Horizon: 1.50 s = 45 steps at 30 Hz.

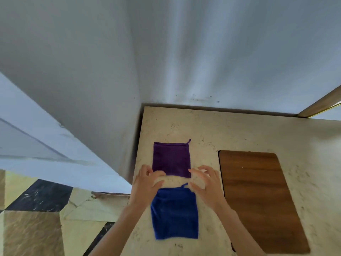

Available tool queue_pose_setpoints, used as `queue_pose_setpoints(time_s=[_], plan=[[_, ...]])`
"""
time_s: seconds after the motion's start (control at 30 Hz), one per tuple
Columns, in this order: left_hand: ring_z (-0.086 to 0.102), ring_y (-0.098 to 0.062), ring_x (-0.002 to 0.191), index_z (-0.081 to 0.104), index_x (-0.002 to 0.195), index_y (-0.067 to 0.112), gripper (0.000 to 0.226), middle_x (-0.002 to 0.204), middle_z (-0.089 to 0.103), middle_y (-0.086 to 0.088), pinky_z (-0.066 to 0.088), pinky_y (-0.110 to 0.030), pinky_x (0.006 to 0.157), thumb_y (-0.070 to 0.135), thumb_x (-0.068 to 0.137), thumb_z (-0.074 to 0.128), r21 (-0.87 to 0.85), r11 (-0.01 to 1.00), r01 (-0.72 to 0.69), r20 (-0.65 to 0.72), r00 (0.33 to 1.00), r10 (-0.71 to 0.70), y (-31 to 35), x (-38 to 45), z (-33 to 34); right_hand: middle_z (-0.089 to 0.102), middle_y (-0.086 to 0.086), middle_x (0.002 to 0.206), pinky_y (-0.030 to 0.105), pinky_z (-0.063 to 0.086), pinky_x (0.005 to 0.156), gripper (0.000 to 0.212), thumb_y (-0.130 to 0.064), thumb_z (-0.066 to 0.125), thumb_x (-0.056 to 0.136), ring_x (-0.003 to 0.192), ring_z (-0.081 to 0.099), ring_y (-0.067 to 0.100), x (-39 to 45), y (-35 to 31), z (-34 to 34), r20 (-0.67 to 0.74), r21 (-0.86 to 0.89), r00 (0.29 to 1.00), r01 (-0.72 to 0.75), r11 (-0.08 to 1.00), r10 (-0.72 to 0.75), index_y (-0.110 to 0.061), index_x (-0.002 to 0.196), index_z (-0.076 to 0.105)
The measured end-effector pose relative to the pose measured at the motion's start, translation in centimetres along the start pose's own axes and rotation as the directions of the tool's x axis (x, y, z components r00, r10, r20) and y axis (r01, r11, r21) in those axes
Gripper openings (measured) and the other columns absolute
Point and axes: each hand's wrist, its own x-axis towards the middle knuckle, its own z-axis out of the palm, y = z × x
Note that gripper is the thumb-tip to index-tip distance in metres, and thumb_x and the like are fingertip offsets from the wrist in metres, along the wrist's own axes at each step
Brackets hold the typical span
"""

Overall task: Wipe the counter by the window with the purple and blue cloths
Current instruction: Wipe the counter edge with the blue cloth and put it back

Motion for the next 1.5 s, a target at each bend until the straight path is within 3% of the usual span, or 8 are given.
queue_pose_setpoints(time_s=[0.13,0.33,0.67,0.9,1.03,1.13,1.23,1.5], plan=[[0.048,-0.008,0.098,0.071,0.108,0.048,0.028,0.111,0.040,0.019,0.041,-0.021,0.086,0.052,0.080,0.072,-0.014,0.996,-0.083,0.044,0.996,0.083,-0.2,-5.3,2.5,0.047,-0.011,0.132,0.041,0.042,0.108,0.036,-0.048,0.072,0.084,0.122,0.038,0.016,-4.9,1.3,2.4,0.043,-0.036,0.996,0.077,0.996,-0.075,-0.041,0.120,0.070],[0.038,-0.020,0.125,0.061,0.124,0.055,0.041,0.142,0.035,0.005,0.037,-0.033,0.106,0.052,0.084,0.067,0.176,0.983,0.061,0.122,0.989,-0.083,-1.9,-9.4,4.3,0.045,-0.007,0.147,0.036,0.039,0.111,0.035,-0.044,0.075,0.083,0.130,0.037,0.021,-7.5,2.5,5.0,0.088,-0.113,0.994,0.074,0.991,-0.065,-0.043,0.118,0.072],[0.041,-0.013,0.108,0.061,0.118,0.056,0.042,0.115,0.039,0.011,0.034,-0.031,0.093,0.056,0.078,0.072,0.227,0.955,0.189,-0.032,0.982,-0.187,-3.0,-10.0,5.0,0.043,-0.009,0.150,0.034,0.038,0.112,0.044,-0.044,0.073,0.086,0.129,0.036,0.017,-8.1,4.0,5.4,0.096,-0.182,0.995,0.054,0.982,-0.037,-0.043,0.130,0.065],[0.043,-0.014,0.105,0.066,0.115,0.046,0.027,0.104,0.047,0.011,0.031,-0.030,0.095,0.043,0.088,0.066,0.248,0.953,0.172,-0.020,0.985,-0.172,-1.9,-8.3,4.5,0.064,-0.005,0.118,0.038,0.053,0.083,0.025,-0.026,0.082,0.080,0.103,0.059,0.024,-7.6,2.2,6.1,-0.062,-0.221,0.997,0.036,0.975,-0.051,-0.032,0.103,0.073],[0.045,-0.019,0.111,0.062,0.112,0.040,0.020,0.111,0.054,0.008,0.032,-0.032,0.096,0.041,0.093,0.059,0.291,0.943,0.161,0.046,0.982,-0.182,-0.4,-7.4,4.0,0.054,-0.006,0.121,0.033,0.042,0.094,0.023,-0.033,0.070,0.091,0.111,0.048,0.021,-7.2,1.0,5.9,-0.008,-0.268,0.998,-0.068,0.961,0.069,-0.035,0.114,0.064],[0.054,-0.015,0.100,0.058,0.100,0.043,0.010,0.104,0.053,0.012,0.037,-0.030,0.090,0.037,0.094,0.056,0.165,0.958,0.236,0.057,0.967,-0.248,0.4,-8.2,3.4,0.053,-0.002,0.122,0.034,0.039,0.100,0.023,-0.039,0.060,0.098,0.117,0.048,0.023,-7.1,0.0,5.0,0.082,-0.298,0.983,-0.135,0.945,0.166,-0.037,0.121,0.056],[0.063,-0.008,0.082,0.058,0.083,0.046,0.021,0.095,0.061,0.012,0.046,-0.024,0.068,0.026,0.089,0.058,-0.141,0.954,0.266,0.076,0.963,-0.257,1.6,-9.2,2.1,0.058,0.006,0.113,0.037,0.048,0.090,0.021,-0.030,0.058,0.100,0.106,0.060,0.028,-6.9,-1.4,3.2,0.132,-0.107,0.966,-0.208,0.972,0.221,-0.031,0.121,0.055],[0.066,0.004,0.075,0.064,0.076,0.040,0.035,0.077,0.071,0.024,0.046,-0.005,0.061,0.006,0.084,0.066,-0.402,0.914,0.058,-0.189,0.971,-0.145,9.6,-9.8,-6.8,0.067,-0.015,0.095,0.015,0.048,0.068,0.017,-0.019,0.063,0.096,0.087,0.064,0.003,-8.7,-7.9,-6.6,0.062,0.216,0.998,-0.015,0.976,0.001,-0.034,0.100,0.057]])
